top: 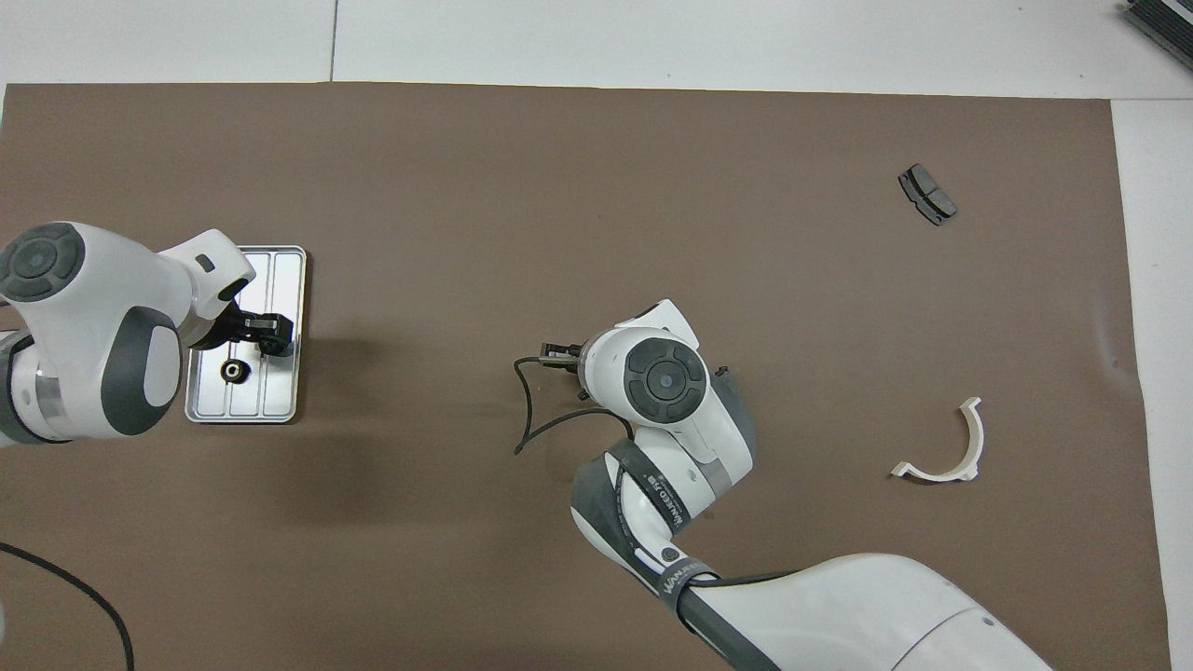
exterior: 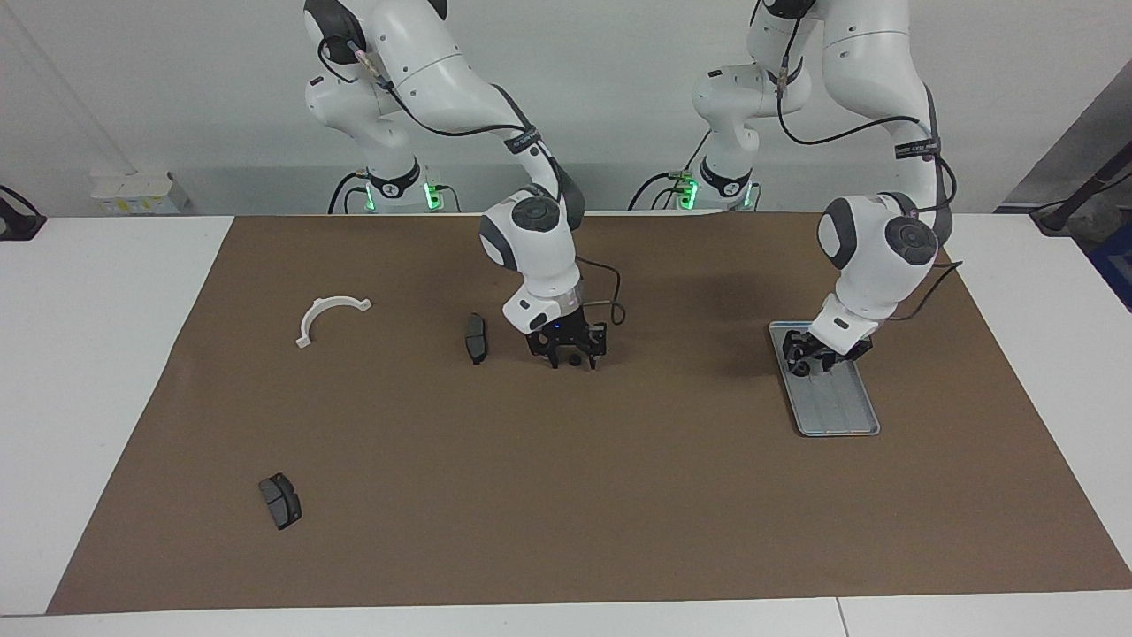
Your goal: Place bearing gear from tray to pile
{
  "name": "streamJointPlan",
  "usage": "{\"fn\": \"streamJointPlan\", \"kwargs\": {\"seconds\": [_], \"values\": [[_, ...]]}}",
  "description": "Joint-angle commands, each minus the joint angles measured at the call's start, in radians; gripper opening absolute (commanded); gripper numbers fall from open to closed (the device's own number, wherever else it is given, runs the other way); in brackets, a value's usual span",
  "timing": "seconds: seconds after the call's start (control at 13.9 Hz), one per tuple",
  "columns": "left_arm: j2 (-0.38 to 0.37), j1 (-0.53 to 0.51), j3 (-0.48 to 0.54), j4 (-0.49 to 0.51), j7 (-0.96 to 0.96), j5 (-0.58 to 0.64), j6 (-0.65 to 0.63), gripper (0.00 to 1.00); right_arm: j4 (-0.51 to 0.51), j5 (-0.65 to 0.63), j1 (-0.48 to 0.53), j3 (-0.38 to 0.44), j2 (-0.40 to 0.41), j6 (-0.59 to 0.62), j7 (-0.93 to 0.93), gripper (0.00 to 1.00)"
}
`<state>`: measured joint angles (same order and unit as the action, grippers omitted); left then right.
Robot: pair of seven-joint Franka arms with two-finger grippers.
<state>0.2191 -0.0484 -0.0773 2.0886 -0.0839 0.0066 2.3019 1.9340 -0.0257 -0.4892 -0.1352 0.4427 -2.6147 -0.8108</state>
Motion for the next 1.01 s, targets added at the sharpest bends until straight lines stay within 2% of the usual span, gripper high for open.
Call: {"fn": "streamJointPlan", "kwargs": {"seconds": [0.0,0.36,0.94], "values": [[-0.024,-0.002,0.001,0.034,-0.014,0.000,0.025,0.66,0.020,-0.022,-0.008,-0.007,-0.007,-0.015,-0.060,0.68],[-0.024,-0.002,0.001,0.034,-0.014,0.000,0.027,0.66,0.020,-0.022,-0.025,-0.007,-0.009,-0.015,-0.117,0.64],[-0.023,-0.007,0.001,0.034,-0.016,0.000,0.028,0.66,0.028,-0.022,-0.012,-0.007,-0.009,-0.013,-0.064,0.59]]}}
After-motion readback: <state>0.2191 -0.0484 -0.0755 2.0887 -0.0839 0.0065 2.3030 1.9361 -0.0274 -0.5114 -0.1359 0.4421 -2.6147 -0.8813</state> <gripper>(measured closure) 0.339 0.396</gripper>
